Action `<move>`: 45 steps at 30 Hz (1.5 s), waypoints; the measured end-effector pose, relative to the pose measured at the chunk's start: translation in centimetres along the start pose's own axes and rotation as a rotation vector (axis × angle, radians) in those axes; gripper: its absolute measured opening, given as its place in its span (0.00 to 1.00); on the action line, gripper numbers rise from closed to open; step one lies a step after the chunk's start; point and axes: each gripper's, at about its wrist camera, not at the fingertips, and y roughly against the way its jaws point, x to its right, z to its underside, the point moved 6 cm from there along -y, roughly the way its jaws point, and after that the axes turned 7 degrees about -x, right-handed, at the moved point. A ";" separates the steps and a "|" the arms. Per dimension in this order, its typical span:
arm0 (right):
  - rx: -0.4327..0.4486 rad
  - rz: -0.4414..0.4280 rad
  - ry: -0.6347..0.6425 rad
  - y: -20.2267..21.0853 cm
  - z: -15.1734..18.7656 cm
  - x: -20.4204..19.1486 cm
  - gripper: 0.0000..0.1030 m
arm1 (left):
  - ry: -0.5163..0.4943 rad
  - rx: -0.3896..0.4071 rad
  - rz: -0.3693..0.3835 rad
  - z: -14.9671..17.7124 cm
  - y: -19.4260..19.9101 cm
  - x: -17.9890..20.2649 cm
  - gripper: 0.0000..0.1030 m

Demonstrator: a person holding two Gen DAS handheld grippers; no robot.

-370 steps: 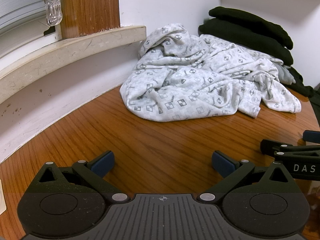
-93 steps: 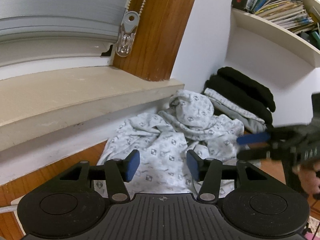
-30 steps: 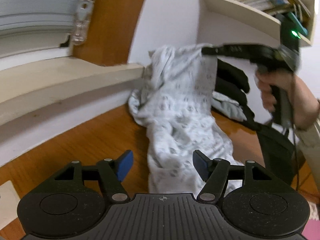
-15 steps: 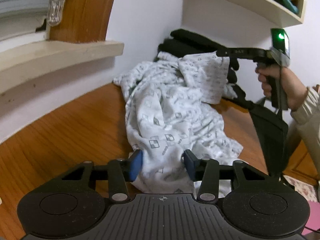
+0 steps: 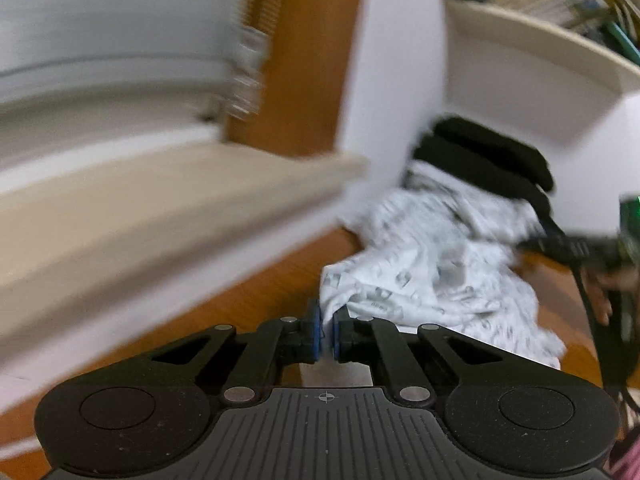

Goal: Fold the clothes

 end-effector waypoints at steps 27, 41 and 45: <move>-0.135 -0.132 0.075 -2.3 3.9 -4.9 0.60 | -0.080 -0.137 0.062 7.4 3.2 6.3 0.56; -0.120 -0.149 0.004 -2.3 3.6 -4.3 0.61 | -0.180 -0.201 -0.008 10.9 3.6 9.7 0.64; -0.121 -0.151 0.001 -2.2 3.5 -4.3 0.61 | -0.183 -0.187 -0.050 11.0 3.7 8.7 0.43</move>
